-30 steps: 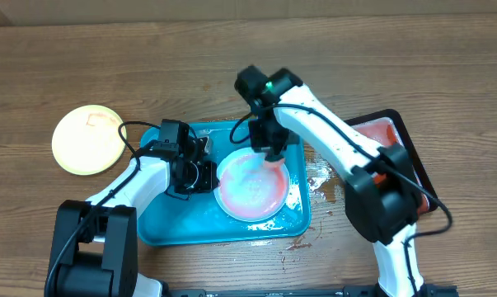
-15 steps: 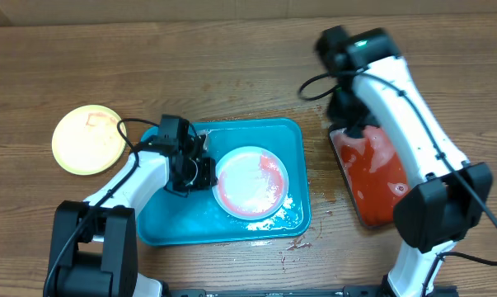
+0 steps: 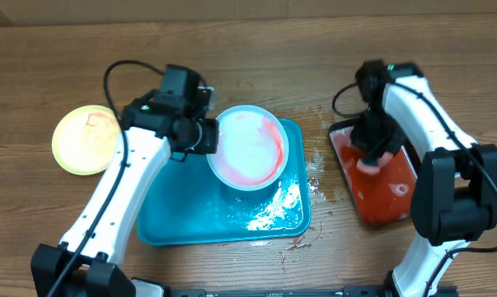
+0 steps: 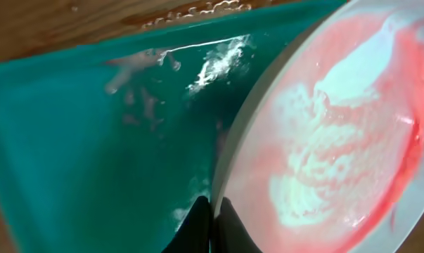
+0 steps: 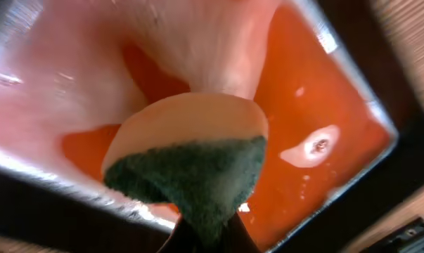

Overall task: Clean dirty plates on tray and stack at the side
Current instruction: 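Return the sponge with the right gripper to the black water tray, then lift and tilt the white plate up with the left gripper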

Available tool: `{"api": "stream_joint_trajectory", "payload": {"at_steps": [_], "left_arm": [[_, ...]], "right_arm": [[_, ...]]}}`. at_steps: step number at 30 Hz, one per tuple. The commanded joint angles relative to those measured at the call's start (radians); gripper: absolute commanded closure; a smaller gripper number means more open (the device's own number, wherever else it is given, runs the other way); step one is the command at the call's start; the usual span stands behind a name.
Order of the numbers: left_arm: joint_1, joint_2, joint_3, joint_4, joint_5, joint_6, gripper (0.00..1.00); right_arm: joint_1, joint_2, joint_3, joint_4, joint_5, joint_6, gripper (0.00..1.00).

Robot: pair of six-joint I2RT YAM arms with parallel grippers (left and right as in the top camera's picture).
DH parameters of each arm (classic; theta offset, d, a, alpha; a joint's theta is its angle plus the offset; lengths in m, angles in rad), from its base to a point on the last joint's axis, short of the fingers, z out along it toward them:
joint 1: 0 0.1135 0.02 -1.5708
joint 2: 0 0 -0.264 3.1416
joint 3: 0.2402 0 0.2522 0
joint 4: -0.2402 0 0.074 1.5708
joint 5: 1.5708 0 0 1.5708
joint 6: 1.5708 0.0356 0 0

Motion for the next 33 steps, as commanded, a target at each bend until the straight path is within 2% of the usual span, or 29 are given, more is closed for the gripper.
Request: {"api": "stream_joint_trajectory", "payload": {"at_steps": [1,7,12,20,31,32,33], "left_arm": [[-0.102,-0.018,0.082,-0.068,-0.329,0.032,0.95],[-0.286,-0.018,0.122,-0.138,-0.700,-0.050,0.96],[-0.383,-0.018,0.122,-0.190,-0.848,-0.114,0.96],[-0.447,-0.018,0.122,-0.266,-0.991,-0.161,0.95],[-0.450,-0.018,0.122,-0.268,-1.043,-0.159,0.95],[-0.450,-0.018,0.122,-0.269,-1.043,-0.159,0.96],[-0.451,-0.018,0.122,-0.270,-1.043,-0.157,0.95]], "right_arm": [[0.003,-0.023,-0.095,0.056,-0.043,-0.011,0.96],[0.002,-0.023,-0.132,0.091,-0.052,-0.031,0.96],[0.002,-0.023,-0.132,0.099,-0.051,-0.034,0.96],[0.002,-0.023,-0.132,0.121,-0.051,-0.034,0.96],[0.002,-0.023,-0.132,0.202,0.029,-0.025,0.96],[0.002,-0.023,-0.132,0.210,0.042,-0.026,0.94],[0.002,-0.023,-0.132,0.217,0.058,-0.026,0.87]]}}
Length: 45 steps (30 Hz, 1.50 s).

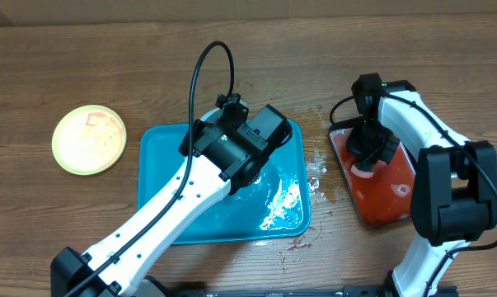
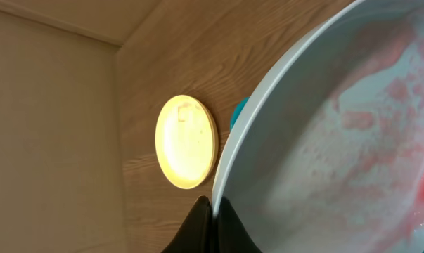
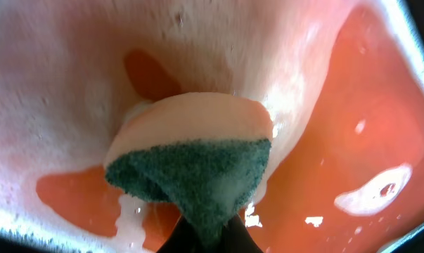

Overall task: Clean dirty plates on tray and stack at the side
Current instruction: 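Lift and tilt the white plate up with the left gripper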

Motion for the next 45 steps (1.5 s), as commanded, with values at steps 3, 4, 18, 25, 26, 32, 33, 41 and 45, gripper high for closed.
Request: {"api": "stream_joint_trajectory", "payload": {"at_steps": [3,4,18,25,26,32,33,41,45], "left_arm": [[-0.007,-0.018,0.027,0.005,-0.064,-0.016,0.96],[-0.007,-0.018,0.027,0.005,-0.079,-0.009,0.95],[-0.007,-0.018,0.027,0.073,-0.254,0.134,0.95],[-0.007,-0.017,0.027,0.119,-0.311,0.200,0.96],[-0.007,-0.016,0.027,0.118,-0.321,0.210,0.96],[-0.007,-0.015,0.027,0.137,-0.394,0.256,0.95],[-0.007,-0.015,0.027,0.146,-0.396,0.268,0.96],[-0.007,-0.015,0.027,0.181,-0.451,0.308,0.96],[-0.007,-0.015,0.027,0.232,-0.473,0.381,0.96]], "right_arm": [[0.002,-0.023,-0.001,0.027,0.100,0.003,0.75],[0.002,-0.023,-0.001,0.032,0.108,0.003,0.74],[0.002,-0.023,-0.001,0.076,0.117,-0.004,0.00],[0.002,-0.023,-0.001,0.075,0.117,-0.004,0.00],[0.002,-0.023,-0.001,0.075,0.117,-0.004,0.00],[0.002,-0.023,-0.001,0.081,0.116,-0.004,0.00],[0.002,-0.023,-0.001,0.084,0.116,-0.004,0.00],[0.002,-0.023,-0.001,0.098,0.116,-0.004,0.00],[0.002,-0.023,-0.001,0.117,0.115,-0.004,0.00]]}}
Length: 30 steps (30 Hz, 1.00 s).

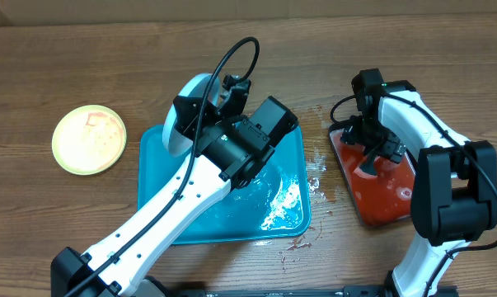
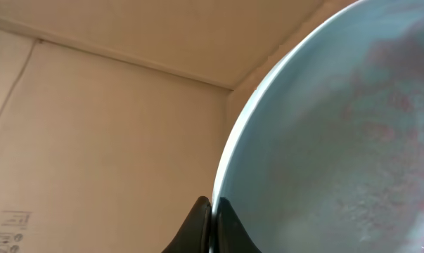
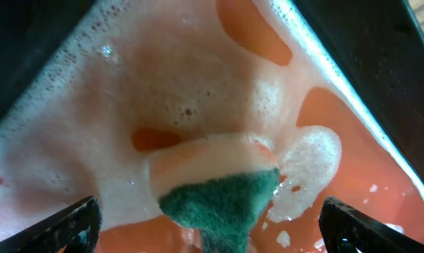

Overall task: Clean dirty plates on tray and stack at the side
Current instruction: 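Lift and tilt the white plate up with the left gripper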

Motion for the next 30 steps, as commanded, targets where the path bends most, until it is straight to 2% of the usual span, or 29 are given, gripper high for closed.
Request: {"api": "stream_joint_trajectory", "payload": {"at_steps": [1,30], "left_arm": [[-0.007,-0.015,0.027,0.035,-0.065,0.089,0.95],[-0.029,-0.015,0.027,0.042,-0.085,0.123,0.96]], "right_arm": [[0.002,-0.023,-0.001,0.017,0.005,0.001,0.00],[0.002,-0.023,-0.001,0.017,0.002,0.001,0.00]]}}
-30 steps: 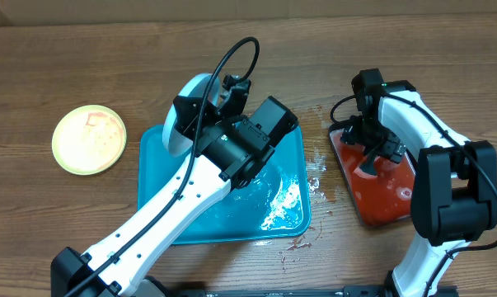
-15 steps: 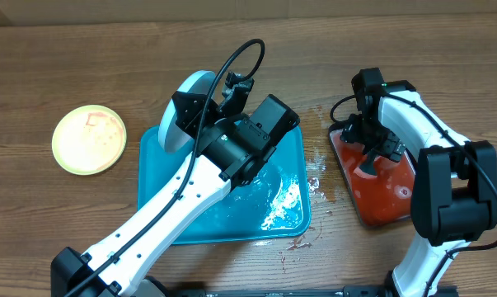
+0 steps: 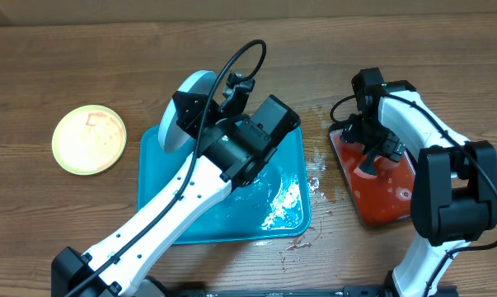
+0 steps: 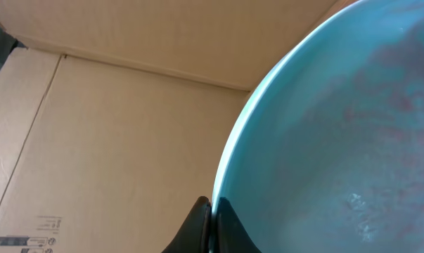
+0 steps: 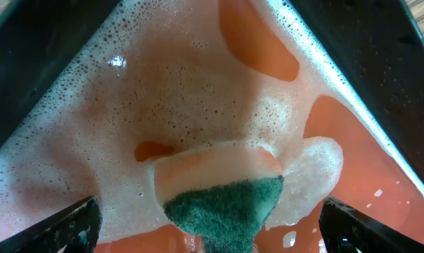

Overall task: Clean dirty plates on tray and stack at the side
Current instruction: 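Lift and tilt the white plate up with the left gripper, then carry the white plate left and place it on the yellow plates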

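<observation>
A light blue plate (image 3: 182,109) with faint red smears stands tipped on edge above the back left of the teal tray (image 3: 170,223). My left gripper (image 4: 212,211) is shut on its rim (image 4: 229,165); the plate's face (image 4: 338,140) fills that view. A yellow plate (image 3: 88,139) lies on the table at the left. My right gripper (image 5: 212,221) stands open over the yellow-and-green sponge (image 5: 222,193), which lies loose in the foam with one finger (image 5: 67,225) far out at each side.
A black tub (image 3: 380,177) of red soapy water sits at the right, under the right arm. White foam (image 3: 281,202) is smeared on the tray's right half and drips mark the table beside it. A cardboard wall (image 4: 92,140) stands behind.
The blue plate, still pinched by my left gripper, has tipped and risen a little more. The right gripper and the sponge have not moved.
The left gripper held the smeared blue plate over the tray while the right was shut on the sponge in the tub. Then the left arm lay across the tray with the plate turned. Later the plate stood on edge and the sponge lay released in the foam.
</observation>
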Available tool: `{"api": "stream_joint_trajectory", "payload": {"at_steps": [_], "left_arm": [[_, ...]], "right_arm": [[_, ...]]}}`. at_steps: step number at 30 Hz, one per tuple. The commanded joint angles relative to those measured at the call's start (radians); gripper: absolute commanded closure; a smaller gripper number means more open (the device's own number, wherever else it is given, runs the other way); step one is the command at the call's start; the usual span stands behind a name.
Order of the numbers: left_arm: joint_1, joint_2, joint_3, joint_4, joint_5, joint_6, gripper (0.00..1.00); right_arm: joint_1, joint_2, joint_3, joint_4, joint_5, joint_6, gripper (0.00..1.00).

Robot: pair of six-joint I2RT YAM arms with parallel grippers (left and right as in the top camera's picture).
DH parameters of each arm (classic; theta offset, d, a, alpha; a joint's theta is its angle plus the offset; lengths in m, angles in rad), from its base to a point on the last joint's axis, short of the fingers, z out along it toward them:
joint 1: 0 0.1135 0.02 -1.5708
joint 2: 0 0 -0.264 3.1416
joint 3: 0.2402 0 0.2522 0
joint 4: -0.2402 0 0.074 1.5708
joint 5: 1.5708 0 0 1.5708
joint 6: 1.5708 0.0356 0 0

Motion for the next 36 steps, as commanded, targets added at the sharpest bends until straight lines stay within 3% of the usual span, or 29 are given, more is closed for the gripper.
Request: {"api": "stream_joint_trajectory", "payload": {"at_steps": [1,36], "left_arm": [[-0.024,-0.015,0.027,0.005,-0.031,0.018,0.96],[-0.026,-0.015,0.027,0.026,-0.028,0.018,0.95]], "right_arm": [[0.002,-0.023,-0.001,0.003,0.003,0.000,0.00],[0.002,-0.023,-0.001,0.003,0.003,0.000,0.00]]}}
